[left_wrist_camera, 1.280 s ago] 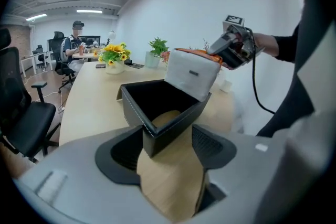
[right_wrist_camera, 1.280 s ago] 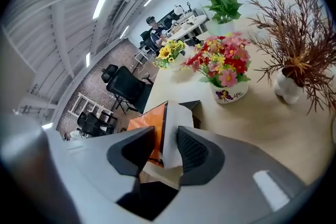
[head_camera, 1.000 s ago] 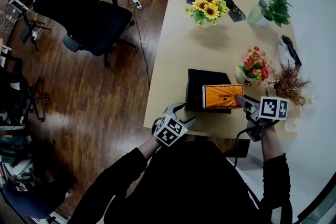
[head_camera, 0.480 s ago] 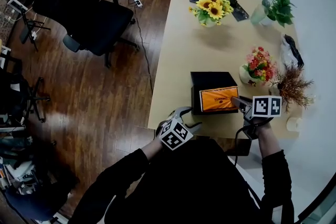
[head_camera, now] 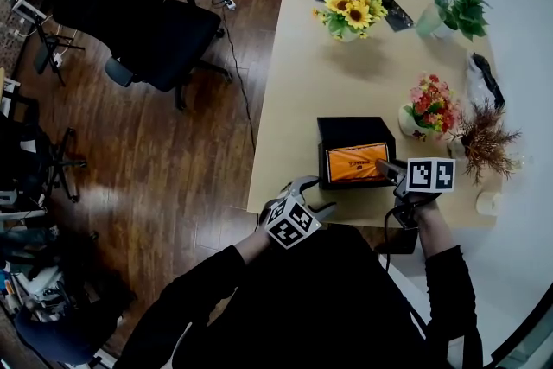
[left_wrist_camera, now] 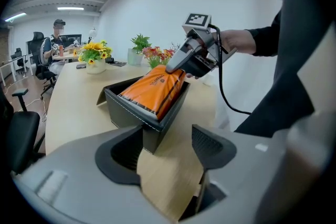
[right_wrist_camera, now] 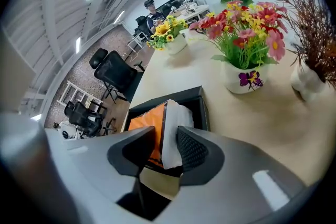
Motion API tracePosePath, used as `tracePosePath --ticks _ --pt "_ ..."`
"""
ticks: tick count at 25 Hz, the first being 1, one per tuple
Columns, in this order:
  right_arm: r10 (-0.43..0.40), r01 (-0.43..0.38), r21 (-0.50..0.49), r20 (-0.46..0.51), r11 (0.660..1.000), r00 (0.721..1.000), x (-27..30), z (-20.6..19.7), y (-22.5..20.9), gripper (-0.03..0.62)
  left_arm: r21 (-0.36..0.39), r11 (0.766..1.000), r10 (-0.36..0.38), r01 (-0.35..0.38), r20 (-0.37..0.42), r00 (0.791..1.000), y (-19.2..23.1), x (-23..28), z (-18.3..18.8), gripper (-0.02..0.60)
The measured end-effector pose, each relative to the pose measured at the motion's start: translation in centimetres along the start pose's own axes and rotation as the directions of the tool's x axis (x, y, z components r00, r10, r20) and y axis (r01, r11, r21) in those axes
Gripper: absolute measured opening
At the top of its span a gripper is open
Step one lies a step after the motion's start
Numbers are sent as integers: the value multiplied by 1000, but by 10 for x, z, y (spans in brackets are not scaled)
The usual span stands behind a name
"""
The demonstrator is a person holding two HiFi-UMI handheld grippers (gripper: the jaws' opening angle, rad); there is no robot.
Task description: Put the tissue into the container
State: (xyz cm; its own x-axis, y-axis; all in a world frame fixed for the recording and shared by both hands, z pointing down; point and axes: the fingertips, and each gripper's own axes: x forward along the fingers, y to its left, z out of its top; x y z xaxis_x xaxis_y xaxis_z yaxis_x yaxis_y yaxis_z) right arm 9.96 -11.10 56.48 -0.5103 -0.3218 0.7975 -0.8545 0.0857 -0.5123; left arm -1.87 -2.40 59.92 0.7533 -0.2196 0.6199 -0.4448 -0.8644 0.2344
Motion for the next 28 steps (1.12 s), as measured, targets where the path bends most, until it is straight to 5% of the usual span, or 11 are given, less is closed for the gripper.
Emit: tracePosePath --ticks 22,25,28 --pt "-24 23 -35 -16 999 1000 18 -9 -10 160 -56 998 19 -21 -30 999 4 5 -6 279" --pt "-95 92 -142 -9 986 995 16 -8 -13 161 -68 997 30 -33 -42 999 4 6 -8 279" --pt "-196 198 -313 38 929 980 10 -6 -16 185 -97 994 39 -43 -43 998 4 5 -10 279"
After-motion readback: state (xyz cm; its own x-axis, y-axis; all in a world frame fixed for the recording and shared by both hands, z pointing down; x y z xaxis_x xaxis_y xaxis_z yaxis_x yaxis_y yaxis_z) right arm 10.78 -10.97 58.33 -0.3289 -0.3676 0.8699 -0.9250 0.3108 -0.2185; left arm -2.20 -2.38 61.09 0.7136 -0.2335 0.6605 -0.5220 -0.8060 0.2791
